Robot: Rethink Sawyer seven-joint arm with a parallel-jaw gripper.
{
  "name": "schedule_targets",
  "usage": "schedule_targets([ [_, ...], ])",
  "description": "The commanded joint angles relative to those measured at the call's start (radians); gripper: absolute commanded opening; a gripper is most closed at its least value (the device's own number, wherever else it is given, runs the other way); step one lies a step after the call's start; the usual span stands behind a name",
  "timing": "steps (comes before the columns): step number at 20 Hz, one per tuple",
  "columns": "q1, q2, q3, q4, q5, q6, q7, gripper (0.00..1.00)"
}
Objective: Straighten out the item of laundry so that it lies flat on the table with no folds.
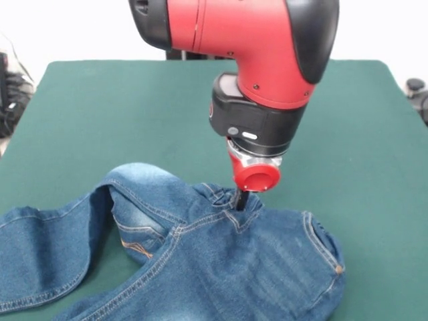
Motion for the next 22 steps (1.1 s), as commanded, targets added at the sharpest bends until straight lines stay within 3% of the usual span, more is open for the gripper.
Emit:
schedule_targets([
  [1, 0.009, 0.035, 0.001, 0.056, 0.023, 0.043, 0.327, 0.00],
  [7, 0.033, 0.020, -0.016, 0.067, 0.040, 0.096, 0.352, 0.00],
  [12, 0.055, -0.089, -0.054, 0.215, 0.052, 0.148, 0.363, 0.00],
  [16, 0.095, -0.193, -0.117, 0.349, 0.077, 0.273, 0.400, 0.00],
  [22, 0.121, -0.261, -0.138, 0.462, 0.101, 0.349, 0.389, 0.00],
])
